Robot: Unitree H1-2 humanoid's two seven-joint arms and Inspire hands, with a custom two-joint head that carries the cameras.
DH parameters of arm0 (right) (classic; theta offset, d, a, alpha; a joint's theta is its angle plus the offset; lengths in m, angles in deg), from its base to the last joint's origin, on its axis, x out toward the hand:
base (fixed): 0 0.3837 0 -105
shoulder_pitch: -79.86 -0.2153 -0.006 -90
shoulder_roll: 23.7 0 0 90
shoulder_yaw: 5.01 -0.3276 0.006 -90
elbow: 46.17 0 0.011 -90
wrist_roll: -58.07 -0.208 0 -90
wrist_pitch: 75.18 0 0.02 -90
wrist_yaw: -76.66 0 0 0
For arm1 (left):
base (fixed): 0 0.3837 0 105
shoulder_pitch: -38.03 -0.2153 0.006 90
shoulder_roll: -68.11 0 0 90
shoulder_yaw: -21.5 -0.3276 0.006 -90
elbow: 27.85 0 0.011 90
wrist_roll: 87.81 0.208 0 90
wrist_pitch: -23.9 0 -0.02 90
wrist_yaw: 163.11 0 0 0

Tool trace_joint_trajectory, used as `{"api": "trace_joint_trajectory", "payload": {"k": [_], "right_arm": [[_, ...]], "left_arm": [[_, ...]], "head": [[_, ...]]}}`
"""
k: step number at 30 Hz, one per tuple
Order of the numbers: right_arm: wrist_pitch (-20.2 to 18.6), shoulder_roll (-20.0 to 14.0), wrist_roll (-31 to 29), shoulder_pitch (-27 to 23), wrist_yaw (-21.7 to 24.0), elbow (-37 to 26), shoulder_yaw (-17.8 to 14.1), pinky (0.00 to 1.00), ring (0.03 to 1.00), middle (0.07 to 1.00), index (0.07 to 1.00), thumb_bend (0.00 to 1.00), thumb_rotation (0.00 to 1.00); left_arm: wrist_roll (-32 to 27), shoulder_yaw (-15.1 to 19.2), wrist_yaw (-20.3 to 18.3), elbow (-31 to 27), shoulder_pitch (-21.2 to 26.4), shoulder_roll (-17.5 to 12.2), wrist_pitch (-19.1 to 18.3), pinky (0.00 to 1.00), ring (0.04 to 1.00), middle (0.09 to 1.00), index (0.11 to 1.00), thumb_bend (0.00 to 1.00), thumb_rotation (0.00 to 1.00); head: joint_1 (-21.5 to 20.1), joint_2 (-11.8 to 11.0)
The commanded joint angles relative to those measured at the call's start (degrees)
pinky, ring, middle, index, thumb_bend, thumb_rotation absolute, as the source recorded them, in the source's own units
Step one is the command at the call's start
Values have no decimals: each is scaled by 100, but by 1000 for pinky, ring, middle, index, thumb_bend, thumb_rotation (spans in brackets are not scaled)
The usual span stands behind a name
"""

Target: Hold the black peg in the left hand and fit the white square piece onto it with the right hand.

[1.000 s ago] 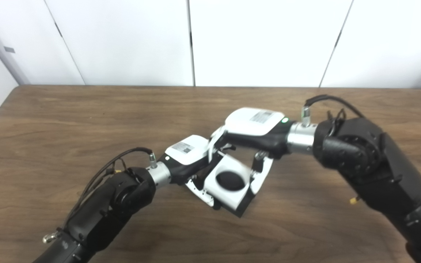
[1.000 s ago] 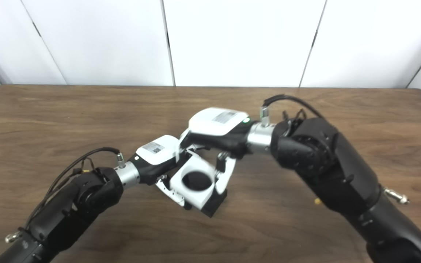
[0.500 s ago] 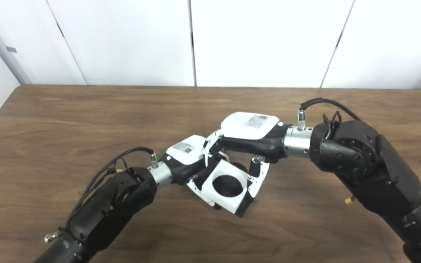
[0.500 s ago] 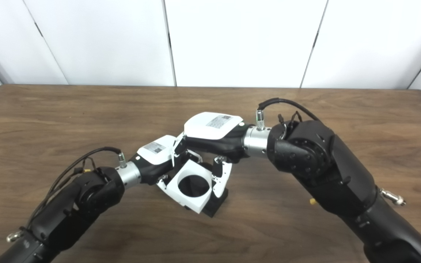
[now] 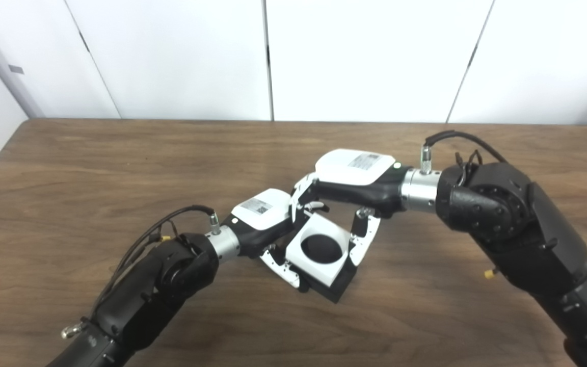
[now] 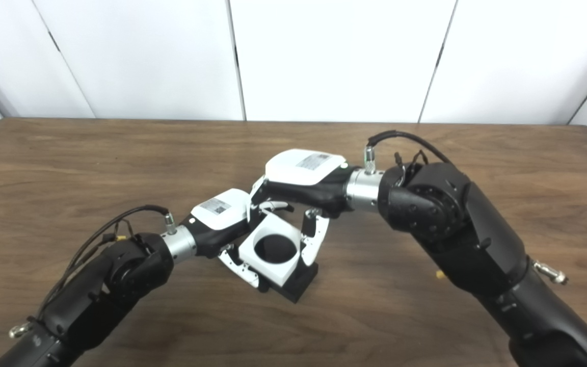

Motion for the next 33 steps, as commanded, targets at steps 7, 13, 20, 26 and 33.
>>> {"api": "trace_joint_trajectory", "payload": {"k": [7,13,20,26,33], "right_arm": [[170,-109,147,-182,-119,177,-76,740,848,753,479,524,130],[170,-112,138,-182,-112,224,-103,740,848,751,479,524,131],[183,-104,152,-162,-92,225,-97,750,847,746,479,524,131],[203,-123,222,-151,-54,230,-51,744,845,746,479,524,131],[275,-135,217,-131,-26,231,-5,734,835,738,478,524,131]], "left_arm": [[313,-201,-380,142,-139,-35,-174,928,980,925,492,522,77],[326,-207,-355,158,-125,-29,-150,912,974,922,492,522,77],[344,-208,-360,138,-121,-32,-160,908,974,924,492,522,78],[334,-204,-378,145,-112,-24,-183,909,979,928,493,522,78],[307,-182,-320,149,-113,-37,-118,892,964,922,492,522,78]], "head": [[10,17],[7,29],[15,41],[34,48],[34,48]]}}
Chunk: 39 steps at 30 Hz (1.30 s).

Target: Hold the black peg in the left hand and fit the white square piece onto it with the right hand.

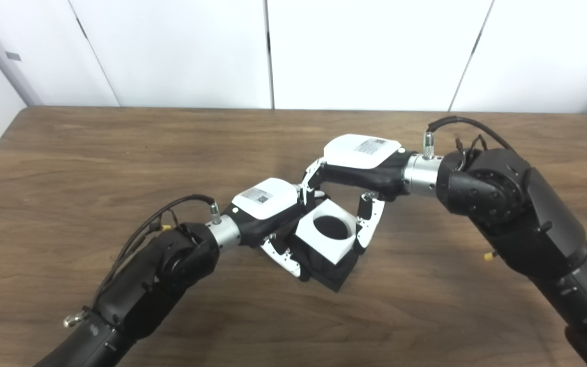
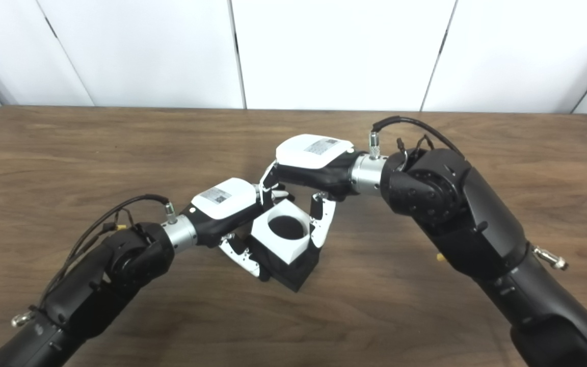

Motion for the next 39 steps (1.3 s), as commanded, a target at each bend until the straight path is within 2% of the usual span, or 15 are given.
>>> {"api": "trace_joint_trajectory", "payload": {"k": [1,15,22,23,25,27,39], "right_arm": [[115,-109,26,-159,30,-79,-5,733,834,738,478,524,131],[186,35,38,-85,13,-192,166,771,831,732,478,525,132],[44,139,96,21,95,-234,322,762,833,747,494,523,153],[35,143,104,30,105,-233,340,759,835,755,572,710,232],[7,148,101,54,125,-233,358,758,838,767,646,871,300],[1,150,104,68,129,-233,360,756,838,772,662,904,313],[-45,101,165,89,147,-229,337,750,835,781,670,913,292]], "left_arm": [[316,-181,-308,161,-112,-49,-107,891,964,924,492,522,78],[337,-201,-301,223,-113,2,-132,901,977,925,492,522,77],[362,-220,-365,158,-105,3,-196,908,978,935,493,522,78],[361,-217,-348,158,-107,1,-183,904,972,929,493,522,78],[354,-207,-328,139,-115,-3,-170,901,965,923,493,522,78],[350,-200,-315,132,-122,-3,-159,899,961,920,493,522,78],[353,-200,-319,153,-118,1,-157,894,962,914,493,522,79]], "head": [[8,4],[-6,27],[7,30],[7,30],[-2,46],[-6,49],[-11,58]]}}
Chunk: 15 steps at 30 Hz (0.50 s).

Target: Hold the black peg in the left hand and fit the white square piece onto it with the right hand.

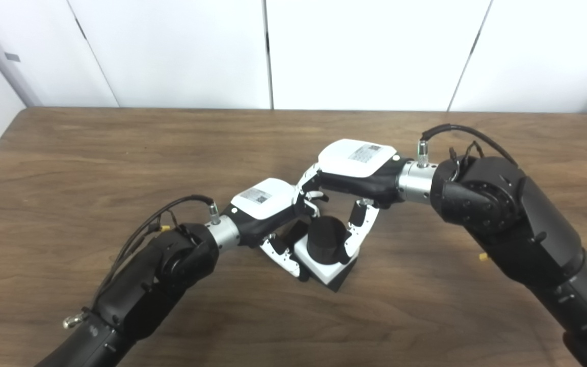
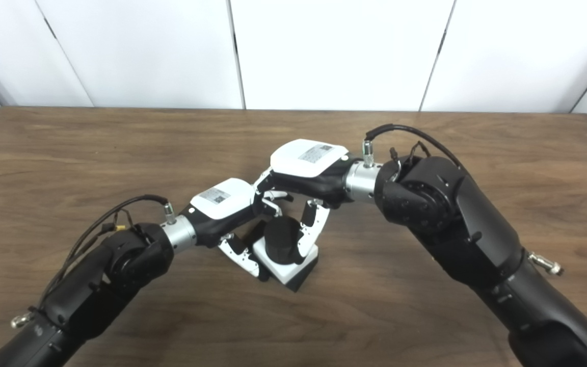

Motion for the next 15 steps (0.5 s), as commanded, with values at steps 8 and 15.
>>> {"api": "trace_joint_trajectory", "payload": {"k": [8,15], "right_arm": [[49,-9,-121,0,150,-37,77,745,834,782,672,906,298],[15,-117,-200,27,-14,-86,-229,710,815,763,658,842,221]], "left_arm": [[347,-211,-351,143,-100,-9,-164,894,959,916,493,521,79],[314,-189,-322,155,-103,-22,-133,898,964,936,492,522,77]], "head": [[7,1],[10,-20]]}}
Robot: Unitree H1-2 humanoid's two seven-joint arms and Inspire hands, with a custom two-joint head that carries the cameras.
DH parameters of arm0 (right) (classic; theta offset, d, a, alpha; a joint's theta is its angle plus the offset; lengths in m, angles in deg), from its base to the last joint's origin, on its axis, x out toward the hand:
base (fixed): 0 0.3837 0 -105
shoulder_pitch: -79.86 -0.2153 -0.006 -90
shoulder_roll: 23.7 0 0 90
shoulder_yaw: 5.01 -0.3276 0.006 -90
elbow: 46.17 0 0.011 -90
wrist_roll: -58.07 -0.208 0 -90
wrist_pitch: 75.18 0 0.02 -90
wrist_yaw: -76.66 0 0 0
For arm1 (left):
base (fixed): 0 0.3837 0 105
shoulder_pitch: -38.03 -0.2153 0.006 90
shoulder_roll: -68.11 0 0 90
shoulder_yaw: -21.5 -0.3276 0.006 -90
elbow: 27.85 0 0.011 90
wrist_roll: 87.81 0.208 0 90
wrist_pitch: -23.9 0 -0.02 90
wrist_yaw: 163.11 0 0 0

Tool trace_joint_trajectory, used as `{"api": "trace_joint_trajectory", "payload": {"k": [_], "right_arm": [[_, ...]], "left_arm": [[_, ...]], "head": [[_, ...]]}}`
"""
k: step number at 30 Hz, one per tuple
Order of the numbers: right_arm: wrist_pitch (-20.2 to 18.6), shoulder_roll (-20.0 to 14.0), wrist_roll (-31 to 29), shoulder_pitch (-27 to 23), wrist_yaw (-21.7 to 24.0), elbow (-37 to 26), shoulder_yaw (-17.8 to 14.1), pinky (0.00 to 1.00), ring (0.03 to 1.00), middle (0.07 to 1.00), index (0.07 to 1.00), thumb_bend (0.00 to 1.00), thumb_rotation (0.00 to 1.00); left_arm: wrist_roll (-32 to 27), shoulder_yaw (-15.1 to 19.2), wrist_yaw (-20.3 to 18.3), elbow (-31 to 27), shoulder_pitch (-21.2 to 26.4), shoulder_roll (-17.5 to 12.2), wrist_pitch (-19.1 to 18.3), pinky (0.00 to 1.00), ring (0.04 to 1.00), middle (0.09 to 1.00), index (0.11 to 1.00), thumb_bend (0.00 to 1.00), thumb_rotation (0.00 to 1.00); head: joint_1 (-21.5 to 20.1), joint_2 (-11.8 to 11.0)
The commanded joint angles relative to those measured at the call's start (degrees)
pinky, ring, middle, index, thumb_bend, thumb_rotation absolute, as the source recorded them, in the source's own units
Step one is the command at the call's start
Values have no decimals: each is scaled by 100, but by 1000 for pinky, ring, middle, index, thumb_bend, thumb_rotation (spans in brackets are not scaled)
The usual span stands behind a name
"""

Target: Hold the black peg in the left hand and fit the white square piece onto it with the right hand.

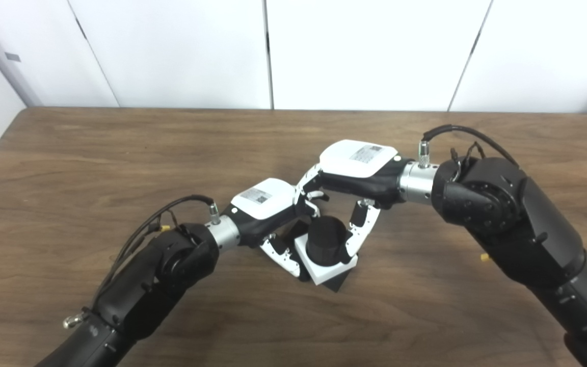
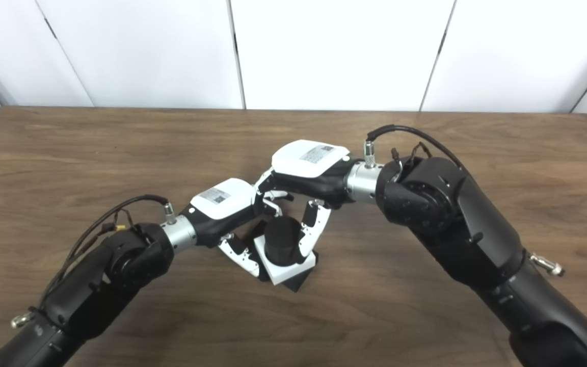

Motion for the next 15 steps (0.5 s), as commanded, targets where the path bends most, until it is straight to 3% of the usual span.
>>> {"api": "trace_joint_trajectory", "payload": {"k": [1,11,15], "right_arm": [[-4,-106,-135,-42,-38,-93,-147,698,809,762,653,830,204],[-371,-224,-475,272,-523,-176,-1212,650,760,753,618,765,102],[-582,-114,-741,529,-941,-71,-1715,620,733,743,611,754,76]], "left_arm": [[321,-187,-318,154,-104,-33,-131,899,964,934,492,522,77],[278,-143,-254,207,-109,-93,-23,895,962,930,492,522,78],[291,-134,-274,209,-100,-101,-45,903,965,932,492,522,77]], "head": [[-4,-9],[-33,-33],[-37,-35]]}}
